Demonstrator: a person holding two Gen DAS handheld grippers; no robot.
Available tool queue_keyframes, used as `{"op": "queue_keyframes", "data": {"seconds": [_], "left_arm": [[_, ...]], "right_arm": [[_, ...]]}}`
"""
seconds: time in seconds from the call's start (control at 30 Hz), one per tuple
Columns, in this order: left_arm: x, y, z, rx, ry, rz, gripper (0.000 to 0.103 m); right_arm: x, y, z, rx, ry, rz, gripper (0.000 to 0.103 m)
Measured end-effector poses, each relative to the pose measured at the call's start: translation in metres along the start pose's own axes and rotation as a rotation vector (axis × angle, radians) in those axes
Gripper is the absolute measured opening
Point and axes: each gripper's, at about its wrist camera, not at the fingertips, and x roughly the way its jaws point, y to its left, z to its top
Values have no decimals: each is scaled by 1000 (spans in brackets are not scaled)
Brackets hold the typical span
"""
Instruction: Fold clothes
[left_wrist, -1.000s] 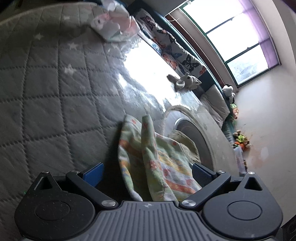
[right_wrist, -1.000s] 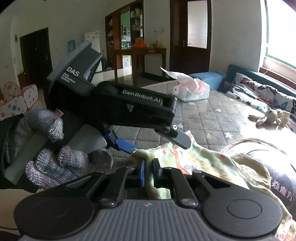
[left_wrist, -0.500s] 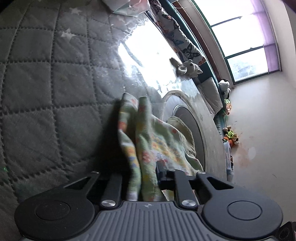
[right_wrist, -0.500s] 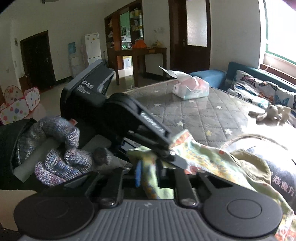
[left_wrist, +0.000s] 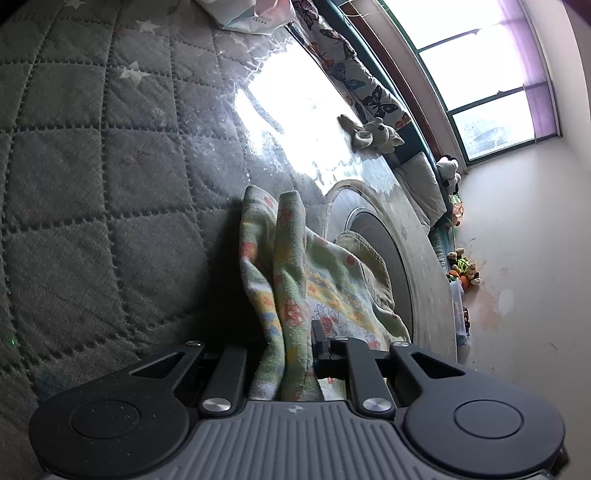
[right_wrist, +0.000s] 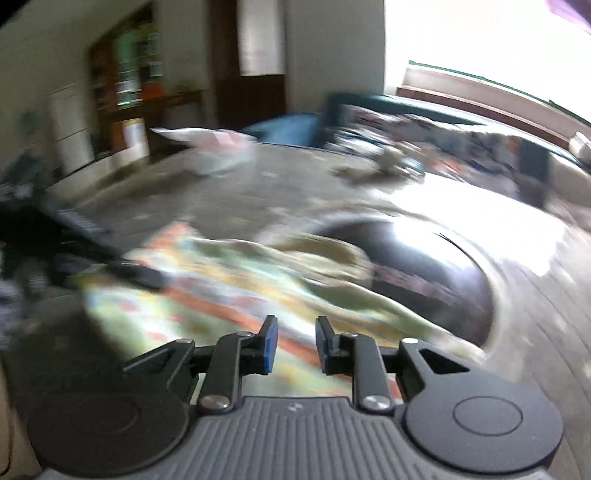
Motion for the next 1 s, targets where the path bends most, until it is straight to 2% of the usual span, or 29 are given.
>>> {"op": "queue_keyframes", "data": {"seconds": [0.03, 0.17, 0.27, 0.3, 0.4, 0.6, 0.7, 0.77, 0.8, 0.87, 0.9, 1.0], "left_arm": [[0, 0, 0, 1, 0, 1, 16], [1, 0, -1, 3, -1, 4, 16], [2, -1, 0, 5, -3, 6, 16], [2, -2, 0, 8, -3, 7, 16], [3, -4, -1, 22, -5, 14, 16], [3, -10, -2, 55, -16, 36, 15], [3, -13, -3, 86, -23, 49, 15], [4, -16, -3, 105, -27, 53, 15], [4, -16, -3, 113, -30, 55, 15], [3, -18, -4, 128, -37, 56, 15], [2, -19, -4, 137, -41, 54, 14], [-3, -23, -5, 165, -53, 45, 12]], "right_arm": [[2, -10, -3, 20, 6, -33, 31], [1, -38, -19, 87, 25, -118, 33], [-4, -54, -29, 128, 29, -159, 46], [-5, -58, -31, 138, 30, -169, 46], [-7, -66, -38, 171, 28, -172, 51], [-5, -65, -37, 188, 25, -163, 53], [-4, -61, -36, 190, 25, -157, 48], [-3, -59, -35, 191, 26, -153, 37], [-2, -58, -35, 191, 26, -151, 26], [-2, -56, -33, 194, 32, -142, 20], [-2, -55, -32, 193, 32, -145, 13], [-4, -52, -27, 204, 30, -147, 8]]}}
